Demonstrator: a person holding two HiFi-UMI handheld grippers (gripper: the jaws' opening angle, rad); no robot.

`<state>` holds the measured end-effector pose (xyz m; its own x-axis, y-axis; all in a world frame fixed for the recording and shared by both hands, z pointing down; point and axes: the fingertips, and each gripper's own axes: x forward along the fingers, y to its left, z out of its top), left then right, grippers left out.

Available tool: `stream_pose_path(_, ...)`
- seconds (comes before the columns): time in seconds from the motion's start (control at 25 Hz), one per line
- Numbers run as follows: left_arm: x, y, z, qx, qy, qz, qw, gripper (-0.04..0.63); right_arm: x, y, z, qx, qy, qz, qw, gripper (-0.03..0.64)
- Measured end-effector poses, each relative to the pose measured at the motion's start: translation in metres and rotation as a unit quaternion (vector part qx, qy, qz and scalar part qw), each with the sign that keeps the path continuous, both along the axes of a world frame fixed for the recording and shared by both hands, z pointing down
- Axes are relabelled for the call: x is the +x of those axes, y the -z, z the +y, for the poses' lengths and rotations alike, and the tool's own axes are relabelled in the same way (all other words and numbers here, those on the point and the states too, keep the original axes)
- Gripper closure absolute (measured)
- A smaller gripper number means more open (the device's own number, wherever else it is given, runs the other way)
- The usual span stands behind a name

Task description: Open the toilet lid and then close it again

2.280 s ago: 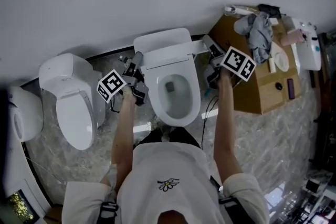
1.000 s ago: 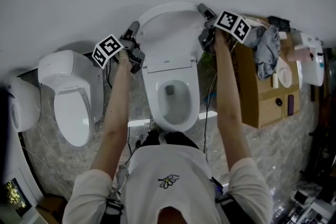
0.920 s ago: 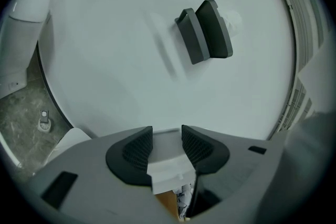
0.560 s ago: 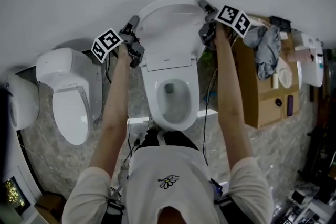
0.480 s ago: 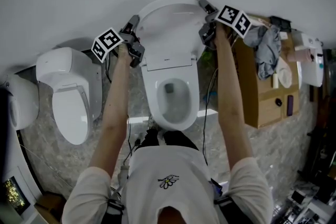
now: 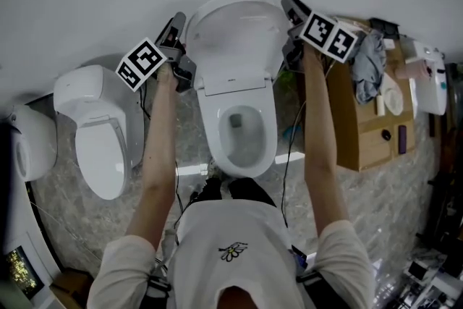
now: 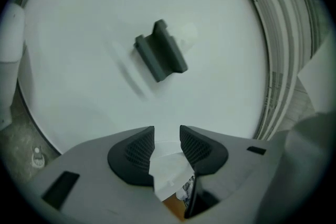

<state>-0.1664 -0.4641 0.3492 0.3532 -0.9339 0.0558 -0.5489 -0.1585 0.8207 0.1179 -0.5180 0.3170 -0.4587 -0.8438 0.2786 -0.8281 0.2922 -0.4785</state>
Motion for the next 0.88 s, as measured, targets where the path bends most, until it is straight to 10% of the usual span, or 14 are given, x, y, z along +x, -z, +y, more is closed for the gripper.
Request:
stream_pose_path(0.52,0.032,0.12,0.171,0.189,-0.002,-0.23,0.9546,0.566,0.022,0.113,0.212,0.214,-0.1,0.169,0.957,0.572)
stream_pose_path(0.68,0.054,0.115,0.226,0.192,0.002,-0.295,0.9359,0.566,0.036,0.107,0.28,0.222,-0.121,0.207,0.945,0.574)
stream_pose_path(0.88,0.061,0.109,0.288,0.158,0.032,-0.311,0.9367,0.568,0.041,0.086,0.345,0.2,-0.107,0.206,0.952,0.574)
